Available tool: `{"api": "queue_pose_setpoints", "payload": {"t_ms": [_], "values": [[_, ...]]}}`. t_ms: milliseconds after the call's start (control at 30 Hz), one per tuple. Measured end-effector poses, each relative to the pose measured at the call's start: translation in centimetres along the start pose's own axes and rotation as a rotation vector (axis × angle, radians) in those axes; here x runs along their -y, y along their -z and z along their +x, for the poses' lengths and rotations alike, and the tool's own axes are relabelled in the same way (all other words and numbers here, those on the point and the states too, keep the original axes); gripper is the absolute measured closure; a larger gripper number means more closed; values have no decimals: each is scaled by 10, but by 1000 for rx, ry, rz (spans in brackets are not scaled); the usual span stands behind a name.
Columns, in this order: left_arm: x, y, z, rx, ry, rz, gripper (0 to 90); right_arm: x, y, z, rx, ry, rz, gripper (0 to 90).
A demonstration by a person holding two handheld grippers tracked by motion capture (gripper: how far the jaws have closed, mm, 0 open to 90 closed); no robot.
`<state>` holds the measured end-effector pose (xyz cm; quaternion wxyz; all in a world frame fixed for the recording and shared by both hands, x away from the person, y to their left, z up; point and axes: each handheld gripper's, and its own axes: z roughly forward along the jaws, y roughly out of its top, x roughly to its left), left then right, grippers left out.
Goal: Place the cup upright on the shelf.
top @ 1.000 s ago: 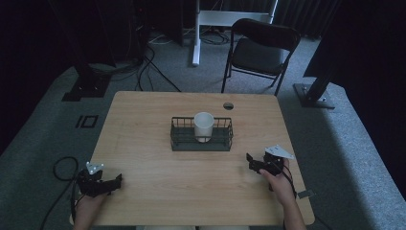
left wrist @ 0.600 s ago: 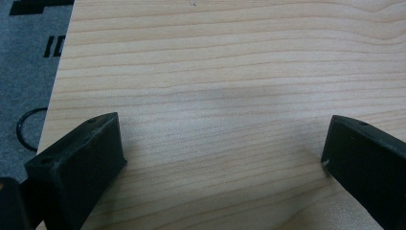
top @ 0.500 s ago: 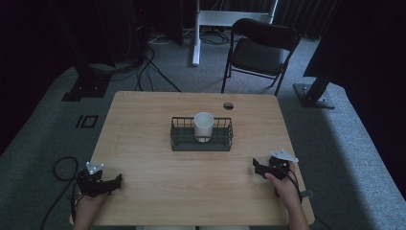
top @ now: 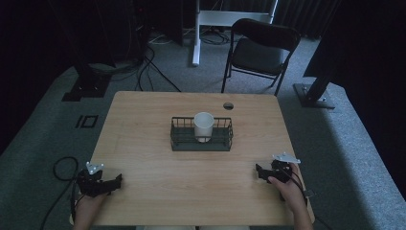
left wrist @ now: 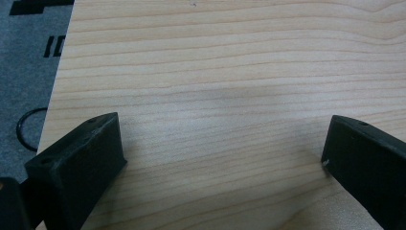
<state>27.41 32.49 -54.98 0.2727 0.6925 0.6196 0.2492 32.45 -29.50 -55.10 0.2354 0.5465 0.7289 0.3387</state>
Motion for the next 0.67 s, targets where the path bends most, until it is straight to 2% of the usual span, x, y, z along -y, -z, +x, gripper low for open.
{"api": "queue_pose_setpoints", "payload": {"t_ms": [100,167,333,667], "values": [[0,0,0,0,0,0,8,1,0,1,-3,13,33,133],[0,0,0,0,0,0,8,2,0,2,4,24,37,132],[0,0,0,0,0,0,8,2,0,3,16,11,38,127],[0,0,0,0,0,0,8,2,0,4,14,11,39,120]]}}
